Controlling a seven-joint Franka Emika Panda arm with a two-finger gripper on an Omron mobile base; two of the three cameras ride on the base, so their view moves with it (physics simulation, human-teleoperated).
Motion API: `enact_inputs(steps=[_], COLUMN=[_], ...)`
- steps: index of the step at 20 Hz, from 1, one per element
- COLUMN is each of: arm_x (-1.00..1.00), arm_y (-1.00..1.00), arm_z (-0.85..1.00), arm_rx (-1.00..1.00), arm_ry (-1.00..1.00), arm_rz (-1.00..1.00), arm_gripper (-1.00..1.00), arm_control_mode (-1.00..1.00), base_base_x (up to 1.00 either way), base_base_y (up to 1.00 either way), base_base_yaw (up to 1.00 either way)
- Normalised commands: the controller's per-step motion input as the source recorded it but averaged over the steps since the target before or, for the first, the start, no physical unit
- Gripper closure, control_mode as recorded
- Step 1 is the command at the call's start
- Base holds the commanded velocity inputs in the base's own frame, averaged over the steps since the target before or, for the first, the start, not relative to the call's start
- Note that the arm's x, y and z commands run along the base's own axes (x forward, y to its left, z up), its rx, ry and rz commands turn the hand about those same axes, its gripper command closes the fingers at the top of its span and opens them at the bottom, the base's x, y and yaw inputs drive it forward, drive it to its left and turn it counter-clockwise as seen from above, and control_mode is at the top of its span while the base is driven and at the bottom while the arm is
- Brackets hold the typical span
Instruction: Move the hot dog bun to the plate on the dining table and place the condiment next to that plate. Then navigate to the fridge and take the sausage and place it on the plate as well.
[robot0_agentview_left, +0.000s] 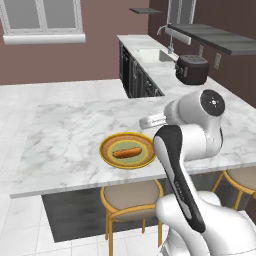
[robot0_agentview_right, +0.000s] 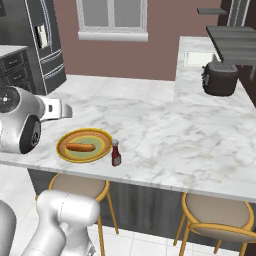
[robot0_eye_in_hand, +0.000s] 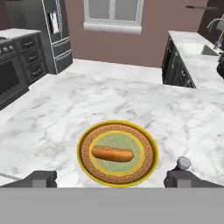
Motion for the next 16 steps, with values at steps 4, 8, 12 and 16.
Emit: enact_inputs(steps=[4, 8, 12, 16], arm_x=[-0.67, -0.71, -0.62, -0.21], arm_y=[-0.37, -0.41, -0.3, -0.06], arm_z=[0.05, 0.04, 0.0, -0.14], arm_rx=[0.06, 0.09, 0.08, 0.01], arm_ry=[0.03, 0.01, 0.01, 0.03], arm_rz=[-0.23, -0.15, -0.15, -0.06], arm_gripper=[-1.0, -1.0, -1.0, -1.0], arm_control_mode=[-1.0, -1.0, -1.0, -1.0], base_base_x=[0.0, 0.0, 0.0, 0.0], base_base_y=[0.0, 0.0, 0.0, 0.0], base_base_yaw=[0.0, 0.0, 0.0, 0.0])
